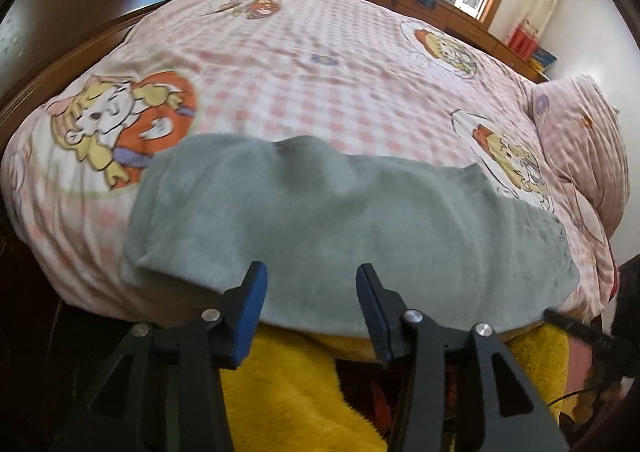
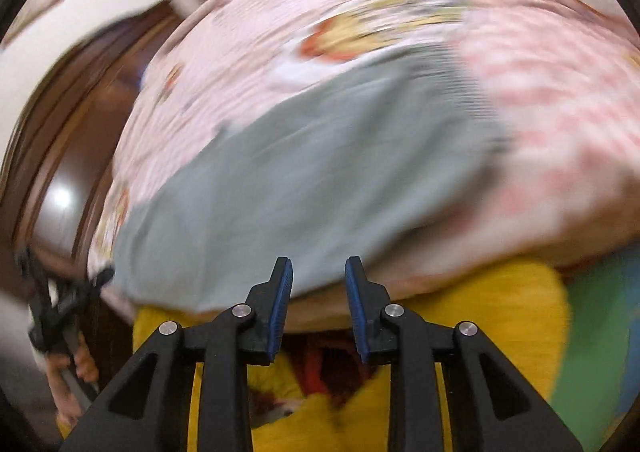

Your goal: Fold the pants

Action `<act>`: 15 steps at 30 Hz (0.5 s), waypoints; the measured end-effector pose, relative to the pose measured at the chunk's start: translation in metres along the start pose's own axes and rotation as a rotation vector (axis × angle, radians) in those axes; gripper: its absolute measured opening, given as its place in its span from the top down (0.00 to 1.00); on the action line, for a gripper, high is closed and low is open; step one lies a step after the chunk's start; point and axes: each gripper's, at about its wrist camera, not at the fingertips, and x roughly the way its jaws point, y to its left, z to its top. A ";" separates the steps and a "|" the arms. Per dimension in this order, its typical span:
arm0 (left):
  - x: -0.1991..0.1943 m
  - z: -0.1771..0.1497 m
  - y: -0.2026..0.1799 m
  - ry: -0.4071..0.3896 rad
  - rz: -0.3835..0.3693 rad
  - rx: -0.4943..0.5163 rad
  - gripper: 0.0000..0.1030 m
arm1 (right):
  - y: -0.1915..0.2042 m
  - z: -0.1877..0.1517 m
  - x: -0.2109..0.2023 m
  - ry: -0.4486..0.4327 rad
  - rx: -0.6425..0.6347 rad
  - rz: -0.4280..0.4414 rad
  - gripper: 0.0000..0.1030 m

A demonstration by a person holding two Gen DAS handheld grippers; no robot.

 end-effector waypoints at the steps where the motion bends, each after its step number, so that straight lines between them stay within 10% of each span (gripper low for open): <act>1: 0.003 0.001 -0.006 0.006 -0.005 0.006 0.53 | -0.011 0.003 -0.004 -0.014 0.022 -0.012 0.73; 15: 0.063 0.024 -0.055 0.075 0.018 0.050 0.49 | -0.040 0.047 0.019 -0.049 -0.043 -0.176 0.73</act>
